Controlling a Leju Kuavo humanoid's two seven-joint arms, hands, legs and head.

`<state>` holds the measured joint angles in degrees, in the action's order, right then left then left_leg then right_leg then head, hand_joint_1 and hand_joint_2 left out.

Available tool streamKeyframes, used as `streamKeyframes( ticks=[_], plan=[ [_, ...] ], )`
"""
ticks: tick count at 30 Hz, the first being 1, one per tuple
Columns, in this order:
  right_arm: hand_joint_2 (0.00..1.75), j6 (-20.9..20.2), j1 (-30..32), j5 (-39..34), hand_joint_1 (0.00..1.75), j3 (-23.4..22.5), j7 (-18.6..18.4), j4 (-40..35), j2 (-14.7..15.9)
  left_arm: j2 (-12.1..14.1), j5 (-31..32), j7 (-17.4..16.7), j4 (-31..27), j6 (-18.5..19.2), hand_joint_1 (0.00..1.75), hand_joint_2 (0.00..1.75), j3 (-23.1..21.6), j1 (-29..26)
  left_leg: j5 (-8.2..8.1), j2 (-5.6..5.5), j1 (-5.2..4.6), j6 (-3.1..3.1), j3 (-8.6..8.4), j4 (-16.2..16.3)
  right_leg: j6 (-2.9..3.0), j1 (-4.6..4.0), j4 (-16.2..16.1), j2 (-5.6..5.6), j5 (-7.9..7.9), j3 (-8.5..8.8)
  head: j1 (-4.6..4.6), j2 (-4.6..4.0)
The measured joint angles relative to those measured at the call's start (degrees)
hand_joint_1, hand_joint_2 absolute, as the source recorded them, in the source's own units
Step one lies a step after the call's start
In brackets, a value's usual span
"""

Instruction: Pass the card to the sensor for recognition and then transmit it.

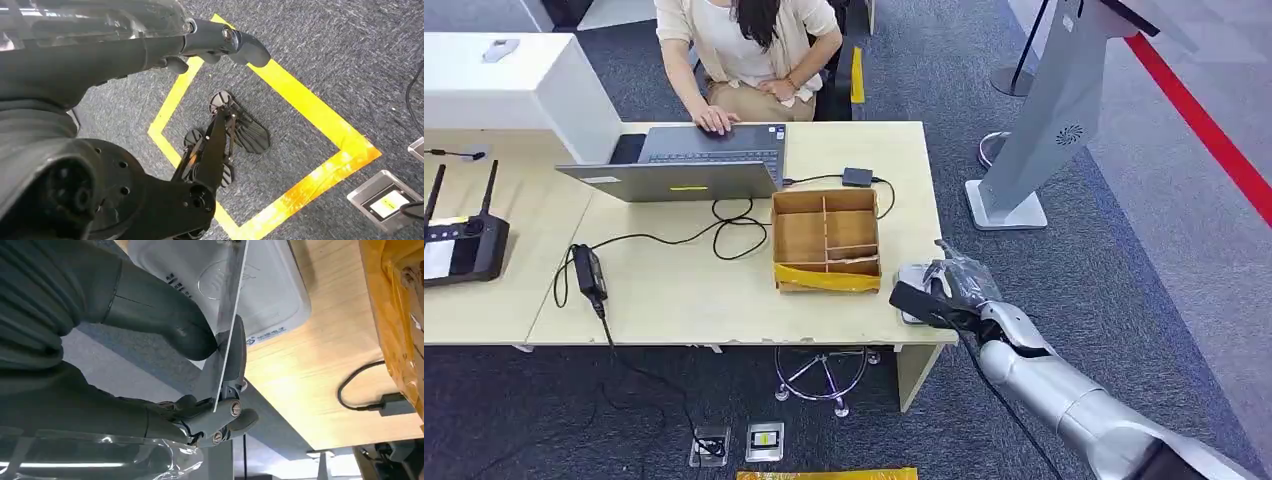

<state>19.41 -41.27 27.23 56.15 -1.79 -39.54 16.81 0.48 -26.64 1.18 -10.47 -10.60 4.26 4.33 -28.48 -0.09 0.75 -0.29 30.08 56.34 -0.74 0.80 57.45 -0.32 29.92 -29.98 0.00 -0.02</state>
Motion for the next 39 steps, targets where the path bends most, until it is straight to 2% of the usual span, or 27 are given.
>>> streamKeyframes(
  ticks=[9,14,17,19,21,24,33,36,39],
  plan=[
    [1.75,1.1,-0.2,0.4,1.75,0.2,0.0,0.0,0.0,0.0,-0.2,-0.2,0.0,-0.2,0.00,0.00,-0.2,0.0,0.00,-0.01,0.00,0.00,0.02,0.0,0.01,0.00,0.0,-0.01,-0.01,0.02,0.00,0.00],
    [1.75,3.2,-4.4,-0.2,1.75,-0.2,-0.3,-0.9,-0.1,0.0,-0.4,-0.2,0.0,0.4,0.00,0.00,-0.6,0.0,0.02,0.01,-0.01,-0.02,0.06,0.0,0.04,0.00,0.0,0.01,-0.04,-0.06,0.00,0.00],
    [1.75,2.0,-8.7,1.1,1.75,-1.2,-3.7,-3.8,0.9,0.1,-0.2,-0.4,0.0,1.0,0.00,0.00,-1.1,0.0,0.09,0.03,-0.01,-0.01,0.06,0.1,0.03,0.01,0.0,0.00,-0.12,-0.08,-0.02,0.00],
    [1.75,-0.5,-11.8,1.4,1.75,-1.6,-5.4,-6.6,2.1,0.2,-0.2,-0.6,0.0,1.0,0.00,0.00,-1.5,-0.1,0.09,0.01,-0.01,-0.01,0.09,0.1,0.03,0.00,0.0,-0.01,-0.12,-0.09,0.00,0.00],
    [1.75,-2.3,-14.6,1.7,1.75,-2.2,-6.6,-9.2,2.9,0.2,-0.3,-0.7,0.0,1.0,0.00,0.00,-1.6,-0.2,0.09,0.05,0.00,-0.01,0.07,0.1,0.03,0.00,0.0,0.05,-0.12,-0.09,0.02,0.00],
    [1.75,-2.6,-15.8,2.0,1.75,-2.8,-7.1,-11.2,3.4,0.1,-0.3,-0.7,0.0,1.0,0.00,0.00,-1.9,-0.2,0.09,0.05,0.00,-0.01,0.07,0.1,0.03,0.00,0.0,0.04,-0.12,-0.09,0.00,0.00],
    [1.75,-3.3,-18.2,1.9,1.75,-2.8,-6.4,-15.3,3.9,0.1,-0.4,-0.8,0.0,0.9,0.00,0.00,-3.0,-0.2,0.09,0.04,0.01,-0.01,0.09,0.1,0.04,-0.01,0.0,0.02,-0.13,-0.06,0.02,0.00],
    [1.75,-3.9,-19.0,1.0,1.75,-2.6,-5.4,-15.5,3.1,0.1,-0.3,-0.8,0.0,1.1,0.00,0.00,-3.3,-0.2,0.09,0.03,0.01,-0.01,0.12,0.1,0.04,-0.01,0.0,0.02,-0.14,-0.06,-0.02,0.00],
    [1.75,-5.2,-20.7,-0.1,1.75,-1.9,-2.9,-14.2,0.5,0.0,0.1,-0.8,0.1,1.2,0.00,0.00,-3.9,0.0,0.09,0.09,0.02,-0.01,0.15,0.1,0.04,-0.02,0.0,0.03,-0.14,-0.08,0.02,0.00]
  ],
)
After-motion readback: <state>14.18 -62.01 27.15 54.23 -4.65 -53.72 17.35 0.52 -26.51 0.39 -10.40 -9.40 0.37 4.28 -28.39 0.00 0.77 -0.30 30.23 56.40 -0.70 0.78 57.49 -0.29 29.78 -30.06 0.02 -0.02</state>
